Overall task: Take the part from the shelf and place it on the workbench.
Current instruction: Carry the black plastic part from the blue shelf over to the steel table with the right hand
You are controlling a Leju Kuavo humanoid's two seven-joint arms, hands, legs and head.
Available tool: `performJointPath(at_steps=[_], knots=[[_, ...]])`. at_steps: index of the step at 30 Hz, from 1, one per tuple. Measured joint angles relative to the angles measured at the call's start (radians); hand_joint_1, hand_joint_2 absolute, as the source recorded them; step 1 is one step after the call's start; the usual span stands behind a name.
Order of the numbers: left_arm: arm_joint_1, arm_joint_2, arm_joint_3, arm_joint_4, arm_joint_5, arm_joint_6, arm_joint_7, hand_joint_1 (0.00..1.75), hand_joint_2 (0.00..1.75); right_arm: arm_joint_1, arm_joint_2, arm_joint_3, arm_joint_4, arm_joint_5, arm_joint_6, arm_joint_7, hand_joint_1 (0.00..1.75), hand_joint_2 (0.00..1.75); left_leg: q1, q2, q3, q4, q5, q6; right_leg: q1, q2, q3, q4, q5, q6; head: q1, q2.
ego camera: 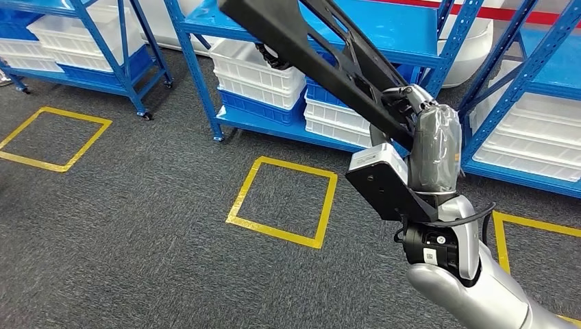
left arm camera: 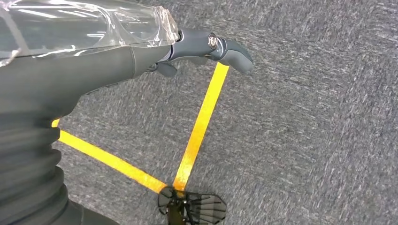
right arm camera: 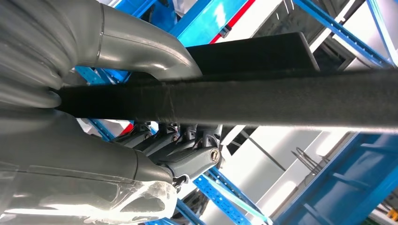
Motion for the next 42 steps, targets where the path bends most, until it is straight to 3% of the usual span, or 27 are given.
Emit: performJointPath(at_steps=[2, 4, 5, 6, 8, 10, 12, 14, 16, 18, 19, 20, 22, 24, 26, 28, 30, 32, 34, 35, 36, 37, 38, 39, 41, 42], knots=[[-0.003, 0.0, 0.0, 0.0, -0.002, 0.0, -0.001, 0.0, 1.75, -0.001, -0.001, 0.002, -0.001, 0.003, 0.006, -0.002, 1.75, 1.75, 0.001, 0.025, -0.064, 0.142, -0.066, -0.009, 0.002, -0.017, -0.002, 0.0, 0.001, -0.005, -0.004, 0.0], [-0.003, 0.0, 0.0, 0.0, -0.005, 0.0, -0.001, 0.0, 1.75, -0.002, 0.0, 0.005, -0.001, 0.001, 0.02, -0.006, 1.75, 1.75, 0.005, 0.032, -0.108, 0.242, -0.092, -0.017, 0.002, -0.035, -0.003, 0.0, 0.001, -0.005, -0.005, 0.0], [-0.003, 0.0, 0.0, 0.0, -0.008, 0.0, -0.001, 0.0, 1.75, -0.005, 0.0, 0.006, -0.001, -0.004, 0.03, -0.009, 1.75, 1.75, 0.008, 0.036, -0.103, 0.234, -0.079, -0.021, 0.001, -0.043, -0.002, 0.001, 0.001, -0.005, -0.005, 0.0], [-0.003, 0.0, 0.0, 0.0, -0.01, 0.0, -0.001, 0.0, 1.75, -0.01, 0.0, 0.008, -0.002, -0.014, 0.043, -0.012, 1.75, 1.75, 0.012, 0.043, -0.079, 0.186, -0.052, -0.025, 0.0, -0.052, -0.001, 0.001, 0.001, -0.003, -0.005, 0.0], [-0.007, 0.0, 0.0, 0.0, -0.015, 0.0, -0.002, 0.0, 1.75, -0.028, 0.0, 0.014, -0.004, -0.04, 0.074, -0.019, 1.75, 1.75, 0.013, 0.083, -0.005, 0.039, 0.005, -0.032, 0.001, -0.067, -0.001, 0.005, -0.003, 0.008, -0.007, 0.0], [-0.013, -0.002, 0.0, 0.001, -0.018, 0.0, -0.002, 0.0, 1.75, -0.052, -0.001, 0.021, -0.008, -0.062, 0.109, -0.026, 1.75, 1.75, 0.011, 0.106, 0.028, -0.041, 0.026, -0.019, 0.008, -0.08, -0.002, 0.011, -0.007, 0.022, -0.007, 0.0], [-0.015, -0.003, 0.0, 0.001, -0.02, -0.001, -0.002, 0.0, 1.75, -0.075, 0.0, 0.031, -0.011, -0.079, 0.147, -0.03, 1.75, 1.75, 0.008, 0.09, 0.023, -0.044, 0.027, 0.002, 0.011, -0.096, -0.001, 0.009, -0.007, 0.031, -0.003, 0.0], [-0.014, -0.004, 0.0, 0.001, -0.021, -0.002, -0.002, 0.0, 1.75, -0.102, -0.001, 0.043, -0.013, -0.094, 0.195, -0.032, 1.75, 1.75, 0.006, 0.07, 0.02, -0.044, 0.033, 0.017, 0.006, -0.082, -0.007, 0.028, -0.026, 0.039, -0.001, 0.0], [-0.016, -0.004, 0.0, 0.001, -0.021, -0.002, -0.003, 0.0, 1.75, -0.135, -0.004, 0.058, -0.016, -0.106, 0.254, -0.03, 1.75, 1.75, 0.006, 0.049, 0.018, -0.045, 0.04, 0.029, 0.003, -0.043, -0.049, 0.13, -0.089, 0.043, 0.002, 0.0], [-0.017, -0.004, 0.0, 0.001, -0.019, -0.002, -0.003, 0.0, 1.75, -0.17, -0.008, 0.077, -0.018, -0.113, 0.315, -0.028, 1.75, 1.75, 0.001, 0.026, 0.014, -0.045, 0.044, 0.035, 0.006, -0.022, -0.115, 0.277, -0.153, 0.04, 0.004, 0.0], [-0.017, -0.004, 0.0, 0.001, -0.017, -0.002, -0.004, 0.0, 1.75, -0.188, -0.009, 0.088, -0.019, -0.114, 0.345, -0.027, 1.75, 1.75, -0.003, 0.014, 0.014, -0.045, 0.045, 0.037, 0.008, -0.019, -0.137, 0.321, -0.163, 0.038, 0.004, 0.0], [-0.016, -0.004, 0.0, 0.001, -0.015, -0.003, -0.004, 0.0, 1.75, -0.208, -0.01, 0.101, -0.02, -0.114, 0.373, -0.026, 1.75, 1.75, -0.007, 0.002, 0.013, -0.045, 0.046, 0.038, 0.01, -0.018, -0.143, 0.329, -0.153, 0.033, 0.005, 0.0], [-0.015, -0.004, 0.0, 0.001, -0.006, -0.006, -0.006, 0.0, 1.75, -0.256, -0.01, 0.127, -0.023, -0.107, 0.426, -0.025, 1.75, 1.75, -0.013, -0.025, 0.014, -0.045, 0.048, 0.041, 0.018, -0.001, -0.099, 0.225, -0.086, 0.014, 0.005, 0.0], [-0.016, -0.008, 0.0, 0.002, 0.005, -0.009, -0.008, 0.0, 1.75, -0.309, -0.011, 0.151, -0.029, -0.094, 0.468, -0.025, 1.75, 1.75, -0.016, -0.048, 0.011, -0.045, 0.052, 0.042, 0.027, 0.045, -0.034, 0.081, -0.024, -0.012, 0.004, 0.0], [-0.016, -0.011, 0.0, 0.003, 0.016, -0.011, -0.01, 0.0, 1.75, -0.354, -0.01, 0.178, -0.035, -0.078, 0.506, -0.027, 1.75, 1.75, -0.013, -0.068, 0.003, -0.045, 0.056, 0.038, 0.034, 0.066, -0.008, 0.021, -0.008, -0.023, 0.004, 0.0], [-0.012, -0.01, 0.0, 0.003, 0.026, -0.012, -0.013, 0.0, 1.75, -0.393, -0.008, 0.21, -0.039, -0.057, 0.544, -0.03, 1.75, 1.75, -0.012, -0.083, -0.005, -0.045, 0.059, 0.031, 0.031, 0.044, -0.005, 0.009, -0.003, -0.02, 0.006, 0.0], [-0.01, -0.012, 0.0, 0.004, 0.035, -0.014, -0.016, 0.0, 1.75, -0.428, -0.005, 0.241, -0.043, -0.026, 0.584, -0.035, 1.75, 1.75, -0.015, -0.045, -0.024, -0.011, 0.036, 0.022, 0.02, 0.019, 0.001, -0.006, 0.004, -0.017, 0.005, 0.0], [-0.012, -0.014, 0.0, 0.005, 0.045, -0.015, -0.019, 0.0, 1.75, -0.46, -0.003, 0.273, -0.047, 0.012, 0.624, -0.041, 1.75, 1.75, -0.011, 0.013, -0.078, 0.103, -0.026, 0.006, 0.014, -0.007, 0.004, -0.013, 0.007, -0.016, 0.002, 0.0], [-0.012, -0.014, 0.0, 0.005, 0.053, -0.015, -0.02, 0.0, 1.75, -0.485, -0.001, 0.306, -0.049, 0.048, 0.657, -0.049, 1.75, 1.75, 0.002, 0.032, -0.135, 0.224, -0.071, -0.012, 0.01, -0.034, 0.003, -0.012, 0.005, -0.014, 0.0, 0.0], [-0.01, -0.014, 0.0, 0.005, 0.058, -0.015, -0.02, 0.0, 1.75, -0.493, 0.0, 0.322, -0.049, 0.062, 0.67, -0.054, 1.75, 1.75, 0.009, 0.037, -0.141, 0.239, -0.069, -0.022, 0.007, -0.047, 0.003, -0.012, 0.004, -0.011, 0.0, 0.0], [-0.009, -0.014, 0.0, 0.005, 0.063, -0.015, -0.021, 0.0, 1.75, -0.5, 0.001, 0.338, -0.049, 0.072, 0.678, -0.058, 1.75, 1.75, 0.016, 0.044, -0.127, 0.214, -0.05, -0.032, 0.003, -0.059, 0.003, -0.009, 0.001, -0.005, 0.0, 0.0], [-0.008, -0.014, 0.0, 0.005, 0.068, -0.015, -0.021, 0.0, 1.75, -0.506, 0.002, 0.352, -0.05, 0.08, 0.684, -0.062, 1.75, 1.75, 0.023, 0.058, -0.093, 0.152, -0.019, -0.042, -0.002, -0.071, 0.004, -0.005, -0.003, 0.002, 0.0, 0.0], [-0.008, -0.015, 0.0, 0.005, 0.072, -0.015, -0.021, 0.0, 1.75, -0.512, 0.004, 0.363, -0.052, 0.085, 0.686, -0.066, 1.75, 1.75, 0.027, 0.086, -0.057, 0.08, 0.007, -0.051, -0.003, -0.082, 0.003, 0.002, -0.009, 0.012, -0.001, 0.0], [-0.008, -0.017, 0.0, 0.005, 0.077, -0.015, -0.021, 0.0, 1.75, -0.517, 0.006, 0.371, -0.054, 0.089, 0.687, -0.068, 1.75, 1.75, 0.028, 0.109, -0.027, 0.021, 0.028, -0.053, -0.002, -0.092, 0.002, 0.012, -0.016, 0.022, -0.002, 0.0], [-0.009, -0.021, 0.0, 0.006, 0.085, -0.015, -0.02, 0.0, 1.75, -0.522, 0.011, 0.385, -0.059, 0.092, 0.687, -0.073, 1.75, 1.75, 0.025, 0.129, -0.01, -0.023, 0.037, -0.038, 0.005, -0.109, 0.0, 0.022, -0.025, 0.038, -0.002, 0.0], [-0.007, -0.022, 0.0, 0.006, 0.09, -0.015, -0.019, 0.0, 1.75, -0.523, 0.014, 0.391, -0.061, 0.091, 0.688, -0.078, 1.75, 1.75, 0.023, 0.115, -0.014, -0.021, 0.039, -0.025, 0.007, -0.119, 0.002, 0.022, -0.026, 0.041, -0.001, 0.0]])
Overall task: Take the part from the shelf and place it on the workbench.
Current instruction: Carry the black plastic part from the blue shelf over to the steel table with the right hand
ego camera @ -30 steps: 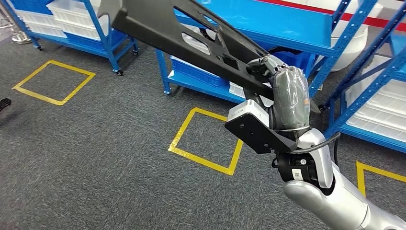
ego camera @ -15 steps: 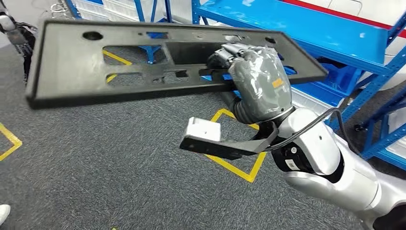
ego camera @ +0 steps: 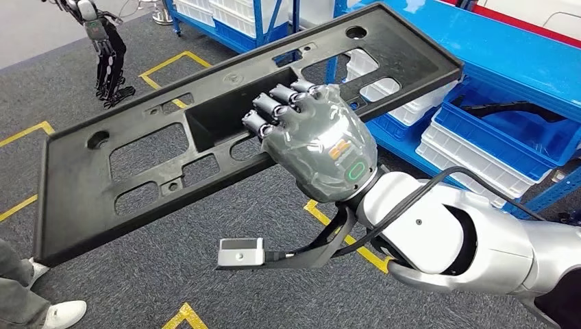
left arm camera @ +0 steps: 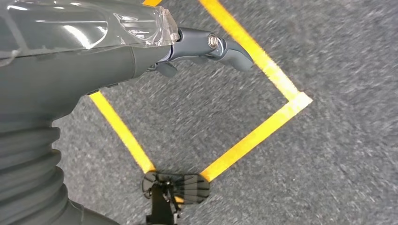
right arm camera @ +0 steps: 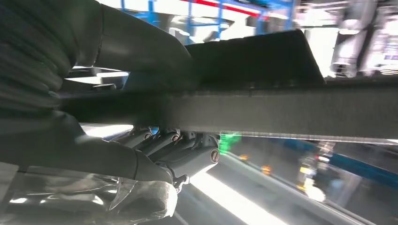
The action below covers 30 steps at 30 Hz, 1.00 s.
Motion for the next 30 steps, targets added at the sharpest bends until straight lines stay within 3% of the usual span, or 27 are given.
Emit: performJointPath(at_steps=[1, 3, 4, 6, 7, 8, 9, 10, 12, 13, 14, 16, 17, 19, 21, 23, 24, 25, 26, 28, 30], knots=[[0.002, -0.001, 0.0, 0.0, 0.004, 0.0, 0.002, 0.0, 1.75, 0.0, 0.004, 0.007, -0.003, -0.002, 0.001, -0.005, 1.75, 1.75, 0.0, -0.014, -0.002, 0.001, 0.0, 0.01, -0.002, -0.008, 0.003, -0.002, -0.002, 0.003, 0.002, 0.0], [0.003, -0.003, 0.0, 0.0, 0.008, 0.0, 0.004, 0.0, 1.75, 0.0, 0.01, 0.019, -0.008, -0.007, 0.002, -0.012, 1.75, 1.75, 0.0, -0.039, -0.003, -0.001, 0.004, 0.025, -0.011, 0.017, -0.003, 0.027, -0.031, 0.007, 0.005, 0.0], [0.001, -0.003, 0.0, 0.0, 0.008, 0.0, 0.004, 0.0, 1.75, 0.0, 0.011, 0.024, -0.011, -0.01, 0.003, -0.014, 1.75, 1.75, 0.0, -0.051, -0.002, -0.002, 0.006, 0.031, -0.013, 0.044, -0.021, 0.073, -0.062, 0.008, 0.006, 0.0], [-0.005, -0.004, 0.0, 0.0, 0.006, 0.002, 0.002, 0.0, 1.75, 0.002, 0.015, 0.035, -0.017, -0.012, 0.004, -0.018, 1.75, 1.75, -0.003, -0.077, -0.003, -0.002, 0.007, 0.037, -0.011, 0.093, -0.087, 0.22, -0.133, 0.005, 0.009, 0.0], [-0.008, -0.004, 0.0, 0.0, 0.004, 0.002, -0.001, 0.0, 1.75, 0.005, 0.018, 0.043, -0.019, -0.013, 0.004, -0.02, 1.75, 1.75, -0.006, -0.091, -0.003, -0.002, 0.008, 0.039, -0.009, 0.101, -0.12, 0.285, -0.154, 0.002, 0.01, 0.0], [-0.011, -0.004, 0.0, 0.0, 0.001, 0.003, -0.003, 0.0, 1.75, 0.007, 0.022, 0.05, -0.022, -0.013, 0.004, -0.022, 1.75, 1.75, -0.01, -0.106, -0.002, -0.002, 0.008, 0.04, -0.007, 0.105, -0.14, 0.318, -0.156, -0.002, 0.01, 0.0], [-0.013, -0.004, 0.0, 0.0, -0.002, 0.003, -0.005, 0.0, 1.75, 0.009, 0.027, 0.058, -0.025, -0.013, 0.003, -0.023, 1.75, 1.75, -0.014, -0.121, -0.002, -0.002, 0.008, 0.041, -0.005, 0.107, -0.141, 0.31, -0.138, -0.008, 0.01, 0.0], [-0.015, -0.004, 0.0, 0.0, -0.004, 0.003, -0.006, 0.0, 1.75, 0.011, 0.032, 0.064, -0.028, -0.014, 0.002, -0.024, 1.75, 1.75, -0.017, -0.136, 0.0, -0.002, 0.009, 0.041, -0.002, 0.112, -0.123, 0.263, -0.104, -0.017, 0.01, 0.0], [-0.02, -0.008, 0.0, 0.0, -0.01, 0.003, -0.006, 0.0, 1.75, 0.012, 0.043, 0.075, -0.036, -0.019, 0.0, -0.026, 1.75, 1.75, -0.022, -0.165, 0.0, -0.001, 0.01, 0.04, 0.003, 0.157, -0.062, 0.12, -0.029, -0.04, 0.009, 0.0], [-0.023, -0.009, 0.0, 0.0, -0.013, 0.003, -0.006, 0.0, 1.75, 0.013, 0.048, 0.08, -0.039, -0.024, -0.003, -0.028, 1.75, 1.75, -0.02, -0.177, -0.003, -0.001, 0.012, 0.037, 0.005, 0.18, -0.04, 0.066, -0.008, -0.045, 0.008, 0.0], [-0.026, -0.011, 0.0, 0.0, -0.017, 0.003, -0.006, 0.0, 1.75, 0.015, 0.053, 0.083, -0.042, -0.032, -0.005, -0.029, 1.75, 1.75, -0.018, -0.188, -0.007, 0.0, 0.014, 0.033, 0.007, 0.198, -0.029, 0.037, 0.001, -0.046, 0.007, 0.0], [-0.028, -0.01, 0.0, 0.0, -0.024, 0.004, -0.006, 0.0, 1.75, 0.02, 0.064, 0.088, -0.046, -0.054, -0.009, -0.032, 1.75, 1.75, -0.011, -0.21, -0.015, -0.004, 0.022, 0.02, 0.009, 0.19, -0.027, 0.025, 0.003, -0.042, 0.007, 0.0], [-0.027, -0.011, 0.0, 0.0, -0.028, 0.005, -0.006, 0.0, 1.75, 0.022, 0.069, 0.089, -0.048, -0.065, -0.01, -0.033, 1.75, 1.75, -0.01, -0.207, -0.019, -0.002, 0.021, 0.015, 0.008, 0.178, -0.025, 0.02, 0.007, -0.044, 0.008, 0.0], [-0.027, -0.012, -0.001, 0.0, -0.034, 0.006, -0.005, 0.0, 1.75, 0.023, 0.077, 0.09, -0.051, -0.075, -0.01, -0.034, 1.75, 1.75, -0.013, -0.169, -0.035, 0.023, 0.002, 0.009, 0.003, 0.154, -0.022, 0.01, 0.014, -0.049, 0.005, 0.0], [-0.032, -0.011, -0.001, 0.0, -0.039, 0.007, -0.004, 0.0, 1.75, 0.024, 0.081, 0.092, -0.054, -0.077, -0.009, -0.034, 1.75, 1.75, -0.017, -0.113, -0.076, 0.112, -0.049, 0.004, 0.003, 0.133, -0.022, 0.007, 0.016, -0.053, 0.001, 0.0], [-0.035, -0.01, -0.001, 0.0, -0.044, 0.008, -0.003, 0.0, 1.75, 0.028, 0.082, 0.098, -0.056, -0.084, -0.005, -0.032, 1.75, 1.75, -0.016, -0.085, -0.132, 0.24, -0.103, -0.002, 0.005, 0.107, -0.024, 0.008, 0.016, -0.055, -0.001, 0.0], [-0.034, -0.009, -0.001, 0.0, -0.046, 0.008, -0.002, 0.0, 1.75, 0.031, 0.082, 0.102, -0.056, -0.091, -0.001, -0.026, 1.75, 1.75, -0.015, -0.079, -0.146, 0.279, -0.114, -0.005, 0.006, 0.092, -0.024, 0.008, 0.016, -0.055, -0.001, 0.0], [-0.033, -0.009, -0.001, 0.0, -0.048, 0.008, -0.001, 0.0, 1.75, 0.034, 0.082, 0.104, -0.056, -0.1, 0.004, -0.016, 1.75, 1.75, -0.015, -0.075, -0.14, 0.278, -0.108, -0.006, 0.006, 0.079, -0.025, 0.008, 0.016, -0.055, -0.001, 0.0], [-0.032, -0.009, -0.001, 0.0, -0.05, 0.008, -0.001, 0.0, 1.75, 0.037, 0.082, 0.105, -0.055, -0.109, 0.007, 0.001, 1.75, 1.75, -0.015, -0.069, -0.111, 0.234, -0.086, -0.007, 0.006, 0.066, -0.025, 0.008, 0.015, -0.054, -0.002, 0.0], [-0.033, -0.007, -0.001, 0.0, -0.055, 0.007, -0.001, 0.0, 1.75, 0.039, 0.081, 0.103, -0.051, -0.131, 0.006, 0.043, 1.75, 1.75, -0.019, -0.034, -0.023, 0.084, -0.035, -0.002, 0.01, 0.045, -0.024, 0.009, 0.013, -0.05, -0.002, 0.0], [-0.035, -0.007, -0.001, 0.0, -0.061, 0.006, 0.0, 0.0, 1.75, 0.046, 0.078, 0.091, -0.038, -0.16, -0.016, 0.08, 1.75, 1.75, -0.026, -0.009, 0.024, -0.006, -0.01, 0.012, 0.016, 0.027, -0.023, 0.01, 0.011, -0.043, 0.0, 0.0]])
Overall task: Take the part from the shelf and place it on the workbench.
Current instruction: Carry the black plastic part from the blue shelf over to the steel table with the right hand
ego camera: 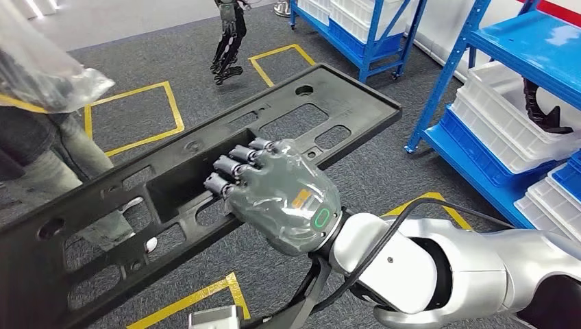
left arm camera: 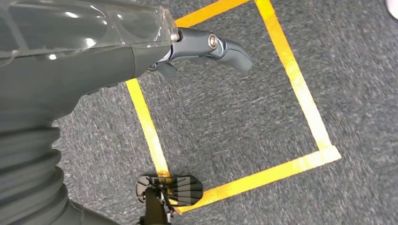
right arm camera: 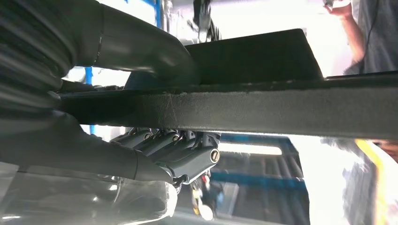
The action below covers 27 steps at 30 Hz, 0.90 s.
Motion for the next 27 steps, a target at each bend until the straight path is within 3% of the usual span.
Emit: performJointPath(at_steps=[3, 5, 7, 8, 9, 10, 11, 12, 14, 16, 18, 20, 22, 24, 25, 26, 27], knots=[[0.003, 0.0, 0.0, 0.0, -0.007, -0.001, 0.004, 0.0, 1.75, 0.014, -0.009, -0.03, 0.033, -0.063, -0.05, 0.035, 1.75, 1.75, -0.001, -0.022, -0.003, -0.013, 0.008, 0.021, 0.002, -0.017, 0.002, -0.001, -0.003, 0.015, 0.003, 0.0], [0.003, 0.0, 0.0, 0.0, -0.01, -0.001, 0.008, 0.0, 1.75, 0.023, -0.023, -0.054, 0.058, -0.103, -0.078, 0.054, 1.75, 1.75, 0.004, -0.041, -0.004, -0.018, 0.017, 0.034, -0.004, 0.019, -0.016, 0.042, -0.036, 0.025, 0.005, 0.0], [0.0, 0.0, 0.0, 0.0, -0.01, -0.002, 0.012, 0.0, 1.75, 0.035, -0.043, -0.077, 0.084, -0.13, -0.098, 0.065, 1.75, 1.75, 0.006, -0.062, -0.007, -0.019, 0.022, 0.042, -0.009, 0.067, -0.072, 0.17, -0.106, 0.031, 0.007, 0.0], [0.0, 0.0, 0.0, 0.0, -0.009, -0.002, 0.014, 0.0, 1.75, 0.042, -0.052, -0.085, 0.096, -0.139, -0.104, 0.067, 1.75, 1.75, 0.006, -0.074, -0.009, -0.019, 0.023, 0.044, -0.009, 0.075, -0.106, 0.242, -0.136, 0.032, 0.008, 0.0], [0.001, 0.0, 0.0, 0.0, -0.008, -0.002, 0.015, 0.0, 1.75, 0.049, -0.06, -0.092, 0.106, -0.147, -0.109, 0.068, 1.75, 1.75, 0.006, -0.087, -0.01, -0.019, 0.024, 0.045, -0.01, 0.078, -0.131, 0.296, -0.151, 0.034, 0.008, 0.0], [0.003, 0.0, 0.0, 0.0, -0.008, -0.002, 0.016, 0.0, 1.75, 0.055, -0.067, -0.096, 0.115, -0.152, -0.112, 0.068, 1.75, 1.75, 0.006, -0.1, -0.011, -0.018, 0.024, 0.045, -0.012, 0.078, -0.142, 0.315, -0.147, 0.035, 0.008, 0.0], [0.005, -0.001, 0.0, 0.0, -0.007, -0.003, 0.016, 0.0, 1.75, 0.059, -0.072, -0.1, 0.123, -0.156, -0.114, 0.068, 1.75, 1.75, 0.007, -0.113, -0.011, -0.018, 0.024, 0.044, -0.014, 0.079, -0.133, 0.292, -0.124, 0.035, 0.009, 0.0], [0.006, -0.001, 0.0, 0.0, -0.007, -0.003, 0.017, 0.0, 1.75, 0.061, -0.077, -0.105, 0.13, -0.16, -0.117, 0.069, 1.75, 1.75, 0.008, -0.126, -0.011, -0.017, 0.025, 0.043, -0.018, 0.087, -0.109, 0.234, -0.088, 0.035, 0.009, 0.0], [0.005, -0.002, 0.001, 0.0, -0.005, -0.004, 0.017, 0.0, 1.75, 0.063, -0.085, -0.117, 0.144, -0.164, -0.125, 0.069, 1.75, 1.75, 0.008, -0.151, -0.015, -0.012, 0.025, 0.036, -0.028, 0.134, -0.046, 0.089, -0.021, 0.037, 0.009, 0.0], [0.005, -0.002, 0.001, 0.0, -0.002, -0.004, 0.018, 0.0, 1.75, 0.071, -0.093, -0.13, 0.158, -0.166, -0.134, 0.07, 1.75, 1.75, 0.009, -0.172, -0.025, -0.01, 0.028, 0.024, -0.031, 0.166, -0.017, 0.019, -0.002, 0.037, 0.008, 0.0], [0.012, -0.002, 0.001, 0.0, 0.002, -0.005, 0.019, 0.0, 1.75, 0.08, -0.1, -0.137, 0.167, -0.167, -0.138, 0.07, 1.75, 1.75, 0.014, -0.185, -0.033, -0.012, 0.032, 0.01, -0.027, 0.149, -0.016, 0.014, -0.002, 0.026, 0.008, 0.0], [0.018, -0.003, 0.001, 0.0, 0.004, -0.005, 0.018, 0.0, 1.75, 0.084, -0.103, -0.142, 0.174, -0.165, -0.142, 0.07, 1.75, 1.75, 0.012, -0.138, -0.051, 0.022, 0.012, 0.0, -0.025, 0.127, -0.015, 0.01, 0.002, 0.012, 0.004, 0.0], [0.015, -0.004, 0.001, 0.0, 0.004, -0.006, 0.017, 0.0, 1.75, 0.09, -0.104, -0.146, 0.178, -0.161, -0.145, 0.071, 1.75, 1.75, 0.008, -0.079, -0.103, 0.136, -0.046, -0.004, -0.022, 0.103, -0.014, 0.009, 0.002, 0.003, 0.0, 0.0], [0.011, -0.004, 0.001, 0.0, 0.004, -0.006, 0.016, 0.0, 1.75, 0.099, -0.106, -0.148, 0.182, -0.157, -0.146, 0.071, 1.75, 1.75, 0.008, -0.069, -0.165, 0.269, -0.098, -0.005, -0.017, 0.077, -0.014, 0.009, 0.001, 0.0, -0.001, 0.0], [0.011, -0.005, 0.001, 0.0, 0.004, -0.006, 0.016, 0.0, 1.75, 0.103, -0.106, -0.147, 0.184, -0.155, -0.146, 0.071, 1.75, 1.75, 0.008, -0.068, -0.177, 0.298, -0.103, -0.004, -0.014, 0.065, -0.014, 0.009, 0.0, -0.001, -0.002, 0.0], [0.012, -0.005, 0.001, 0.0, 0.004, -0.007, 0.016, 0.0, 1.75, 0.106, -0.107, -0.147, 0.185, -0.153, -0.146, 0.071, 1.75, 1.75, 0.007, -0.065, -0.167, 0.284, -0.09, -0.002, -0.012, 0.053, -0.014, 0.009, 0.0, -0.002, -0.002, 0.0], [0.012, -0.005, 0.001, 0.0, 0.003, -0.007, 0.016, 0.0, 1.75, 0.107, -0.107, -0.148, 0.186, -0.151, -0.146, 0.071, 1.75, 1.75, 0.005, -0.058, -0.135, 0.227, -0.063, 0.001, -0.01, 0.042, -0.013, 0.009, -0.002, -0.002, -0.002, 0.0]])
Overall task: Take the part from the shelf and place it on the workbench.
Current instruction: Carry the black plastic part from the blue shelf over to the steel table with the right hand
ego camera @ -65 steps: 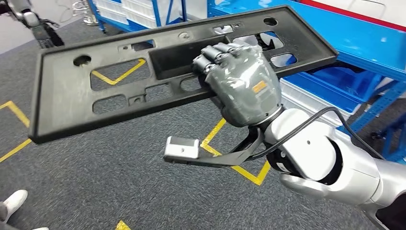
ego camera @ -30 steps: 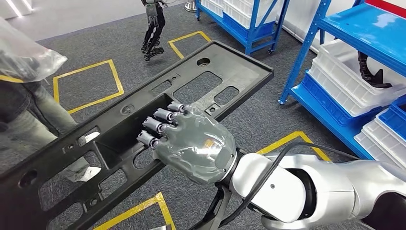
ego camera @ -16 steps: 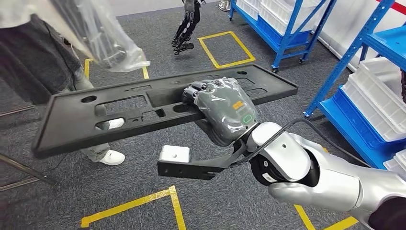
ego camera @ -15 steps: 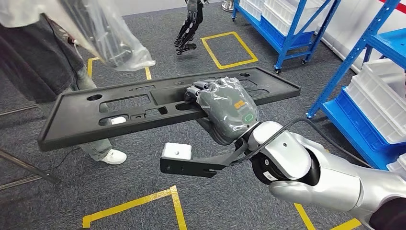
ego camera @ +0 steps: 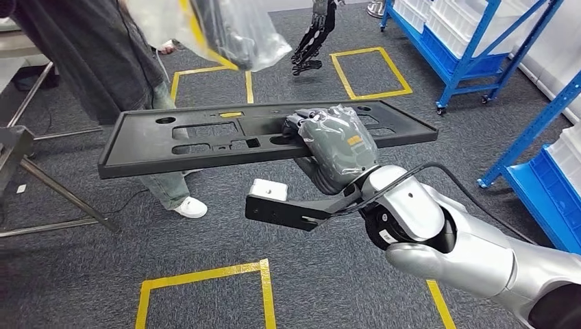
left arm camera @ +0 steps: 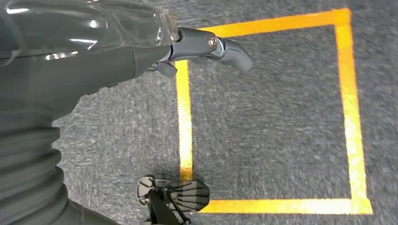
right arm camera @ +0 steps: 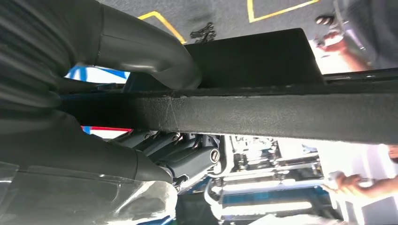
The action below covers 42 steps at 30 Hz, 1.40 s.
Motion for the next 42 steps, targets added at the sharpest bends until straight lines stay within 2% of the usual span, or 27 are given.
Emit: performJointPath(at_steps=[2, 4, 6, 8, 9, 11, 12, 13, 14, 15, 17, 19, 21, 22, 23, 24, 26, 28, 29, 30, 31, 33, 35, 37, 39, 41, 42], knots=[[-0.003, 0.0, 0.0, 0.0, -0.002, 0.0, -0.002, 0.0, 1.75, 0.0, 0.0, -0.004, 0.0, 0.005, 0.0, 0.0, 1.75, 1.75, -0.011, 0.039, 0.083, -0.153, 0.053, 0.013, 0.006, -0.021, 0.003, 0.001, -0.003, 0.002, 0.0, 0.0], [-0.006, 0.0, 0.0, 0.0, -0.006, 0.0, -0.005, 0.0, 1.75, 0.0, -0.002, -0.007, 0.001, 0.008, 0.0, 0.0, 1.75, 1.75, -0.023, 0.061, 0.118, -0.228, 0.072, 0.025, 0.011, -0.039, 0.004, 0.001, -0.006, 0.007, 0.001, 0.0], [-0.005, 0.001, 0.0, 0.0, -0.009, 0.0, -0.007, 0.0, 1.75, 0.001, -0.002, -0.008, 0.001, 0.009, 0.001, 0.0, 1.75, 1.75, -0.024, 0.042, 0.116, -0.234, 0.076, 0.034, 0.012, -0.054, 0.005, 0.0, -0.008, 0.015, 0.001, 0.0], [-0.004, 0.001, 0.0, 0.0, -0.011, 0.0, -0.008, 0.0, 1.75, 0.002, -0.002, -0.009, 0.0, 0.012, 0.003, -0.001, 1.75, 1.75, -0.019, 0.021, 0.12, -0.244, 0.084, 0.046, 0.008, -0.03, -0.002, 0.021, -0.028, 0.024, 0.002, 0.0], [-0.005, 0.001, 0.0, 0.0, -0.012, 0.0, -0.009, 0.0, 1.75, 0.003, -0.002, -0.01, 0.0, 0.014, 0.003, -0.001, 1.75, 1.75, -0.015, 0.012, 0.123, -0.248, 0.088, 0.051, 0.005, -0.006, -0.018, 0.06, -0.053, 0.028, 0.003, 0.0], [-0.008, 0.001, 0.0, 0.0, -0.014, 0.0, -0.01, 0.0, 1.75, 0.009, -0.003, -0.009, 0.0, 0.018, 0.005, -0.001, 1.75, 1.75, -0.013, -0.01, 0.123, -0.249, 0.09, 0.056, 0.001, 0.032, -0.08, 0.198, -0.119, 0.034, 0.004, 0.0], [-0.008, 0.001, 0.0, 0.0, -0.014, 0.0, -0.011, 0.0, 1.75, 0.014, -0.003, -0.008, 0.0, 0.019, 0.006, -0.001, 1.75, 1.75, -0.013, -0.023, 0.123, -0.249, 0.09, 0.056, 0.0, 0.037, -0.111, 0.263, -0.142, 0.037, 0.005, 0.0], [-0.007, 0.001, 0.0, 0.0, -0.015, 0.0, -0.011, 0.0, 1.75, 0.019, -0.003, -0.007, 0.0, 0.021, 0.007, -0.001, 1.75, 1.75, -0.012, -0.037, 0.123, -0.249, 0.09, 0.056, -0.002, 0.037, -0.13, 0.298, -0.147, 0.039, 0.005, 0.0], [-0.006, 0.001, 0.0, 0.0, -0.015, 0.0, -0.011, 0.0, 1.75, 0.023, -0.003, -0.007, -0.001, 0.023, 0.008, -0.001, 1.75, 1.75, -0.011, -0.051, 0.123, -0.248, 0.09, 0.056, -0.004, 0.038, -0.127, 0.29, -0.131, 0.04, 0.005, 0.0], [-0.005, 0.001, 0.0, 0.0, -0.015, 0.0, -0.011, 0.0, 1.75, 0.025, -0.003, -0.007, -0.001, 0.026, 0.009, -0.002, 1.75, 1.75, -0.009, -0.065, 0.124, -0.247, 0.091, 0.054, -0.008, 0.042, -0.104, 0.241, -0.098, 0.042, 0.005, 0.0], [-0.005, 0.001, 0.0, 0.0, -0.015, 0.0, -0.011, 0.0, 1.75, 0.026, -0.003, -0.008, -0.002, 0.029, 0.01, -0.002, 1.75, 1.75, -0.007, -0.092, 0.121, -0.243, 0.09, 0.047, -0.019, 0.084, -0.036, 0.094, -0.03, 0.047, 0.005, 0.0], [-0.006, 0.002, 0.0, 0.0, -0.016, 0.0, -0.011, 0.0, 1.75, 0.028, -0.002, -0.008, -0.003, 0.029, 0.011, -0.002, 1.75, 1.75, -0.006, -0.114, 0.112, -0.239, 0.093, 0.035, -0.026, 0.123, 0.0, 0.014, -0.007, 0.046, 0.004, 0.0], [-0.004, 0.003, 0.0, 0.0, -0.019, 0.0, -0.01, 0.0, 1.75, 0.031, 0.001, -0.007, -0.005, 0.029, 0.011, -0.003, 1.75, 1.75, -0.001, -0.136, 0.103, -0.242, 0.1, 0.019, -0.021, 0.111, 0.0, 0.007, -0.007, 0.035, 0.002, 0.0], [-0.001, 0.003, 0.0, 0.0, -0.02, 0.0, -0.011, 0.0, 1.75, 0.031, 0.002, -0.008, -0.006, 0.029, 0.011, -0.004, 1.75, 1.75, 0.0, -0.131, 0.099, -0.241, 0.1, 0.013, -0.019, 0.098, 0.0, 0.005, -0.005, 0.028, 0.002, 0.0], [0.001, 0.003, 0.0, 0.0, -0.021, 0.0, -0.014, 0.0, 1.75, 0.03, 0.004, -0.008, -0.008, 0.03, 0.011, -0.004, 1.75, 1.75, 0.0, -0.108, 0.089, -0.225, 0.09, 0.008, -0.019, 0.085, 0.001, 0.003, -0.003, 0.02, 0.0, 0.0], [0.001, 0.004, 0.0, 0.0, -0.022, 0.0, -0.018, 0.0, 1.75, 0.03, 0.005, -0.008, -0.01, 0.03, 0.012, -0.005, 1.75, 1.75, -0.002, -0.077, 0.07, -0.185, 0.068, 0.005, -0.018, 0.072, 0.002, 0.001, -0.001, 0.013, -0.003, 0.0], [-0.004, 0.005, 0.0, 0.0, -0.022, 0.0, -0.031, 0.0, 1.75, 0.032, 0.007, -0.008, -0.014, 0.032, 0.015, -0.005, 1.75, 1.75, -0.005, -0.022, 0.008, -0.048, 0.002, 0.001, -0.014, 0.049, 0.002, 0.0, -0.001, 0.005, -0.008, 0.0], [-0.005, 0.005, 0.0, 0.0, -0.022, -0.002, -0.038, 0.0, 1.75, 0.035, 0.007, -0.007, -0.016, 0.032, 0.022, -0.006, 1.75, 1.75, -0.004, -0.012, -0.042, 0.066, -0.038, -0.001, -0.01, 0.025, 0.002, 0.001, -0.003, 0.002, -0.009, 0.0], [-0.004, 0.005, 0.0, 0.0, -0.022, -0.002, -0.04, 0.0, 1.75, 0.036, 0.006, -0.007, -0.018, 0.033, 0.026, -0.006, 1.75, 1.75, -0.003, -0.01, -0.042, 0.071, -0.034, -0.001, -0.009, 0.013, 0.002, 0.001, -0.003, 0.002, -0.009, 0.0], [-0.003, 0.006, 0.0, 0.0, -0.022, -0.003, -0.041, 0.0, 1.75, 0.037, 0.006, -0.007, -0.021, 0.034, 0.031, -0.006, 1.75, 1.75, -0.003, -0.006, -0.019, 0.033, -0.014, 0.0, -0.008, 0.002, 0.003, 0.001, -0.004, 0.001, -0.009, 0.0], [-0.004, 0.007, 0.0, 0.0, -0.021, -0.004, -0.043, 0.0, 1.75, 0.037, 0.006, -0.007, -0.025, 0.036, 0.035, -0.006, 1.75, 1.75, -0.005, 0.008, 0.022, -0.039, 0.016, 0.003, -0.007, -0.008, 0.005, 0.001, -0.005, 0.002, -0.009, 0.0], [-0.008, 0.008, 0.0, 0.0, -0.018, -0.005, -0.047, 0.0, 1.75, 0.035, 0.006, -0.008, -0.034, 0.038, 0.045, -0.006, 1.75, 1.75, -0.016, 0.053, 0.101, -0.185, 0.059, 0.014, -0.002, -0.025, 0.007, 0.001, -0.008, 0.007, -0.009, 0.0], [-0.01, 0.011, 0.0, 0.0, -0.014, -0.01, -0.054, 0.0, 1.75, 0.034, 0.003, -0.008, -0.043, 0.038, 0.06, -0.006, 1.75, 1.75, -0.029, 0.07, 0.127, -0.24, 0.068, 0.024, 0.001, -0.043, 0.007, 0.001, -0.011, 0.013, -0.008, 0.0], [-0.007, 0.015, 0.0, 0.0, -0.008, -0.016, -0.059, 0.0, 1.75, 0.033, 0.0, -0.009, -0.052, 0.038, 0.077, -0.005, 1.75, 1.75, -0.029, 0.047, 0.127, -0.246, 0.075, 0.034, -0.001, -0.055, 0.009, 0.0, -0.014, 0.022, -0.007, 0.0], [-0.005, 0.018, 0.0, 0.0, -0.001, -0.02, -0.063, 0.0, 1.75, 0.029, -0.007, -0.01, -0.062, 0.037, 0.093, -0.003, 1.75, 1.75, -0.022, 0.026, 0.133, -0.259, 0.084, 0.047, -0.004, -0.022, -0.001, 0.031, -0.039, 0.03, -0.006, 0.0], [-0.007, 0.019, 0.0, 0.0, 0.005, -0.021, -0.065, 0.0, 1.75, 0.025, -0.019, -0.01, -0.075, 0.031, 0.109, -0.002, 1.75, 1.75, -0.017, 0.003, 0.137, -0.264, 0.087, 0.054, -0.006, 0.026, -0.055, 0.15, -0.102, 0.034, -0.004, 0.0], [-0.007, 0.019, 0.0, 0.0, 0.006, -0.021, -0.065, 0.0, 1.75, 0.023, -0.026, -0.01, -0.082, 0.028, 0.115, -0.001, 1.75, 1.75, -0.017, -0.01, 0.138, -0.264, 0.087, 0.055, -0.007, 0.036, -0.091, 0.223, -0.131, 0.036, -0.003, 0.0]])
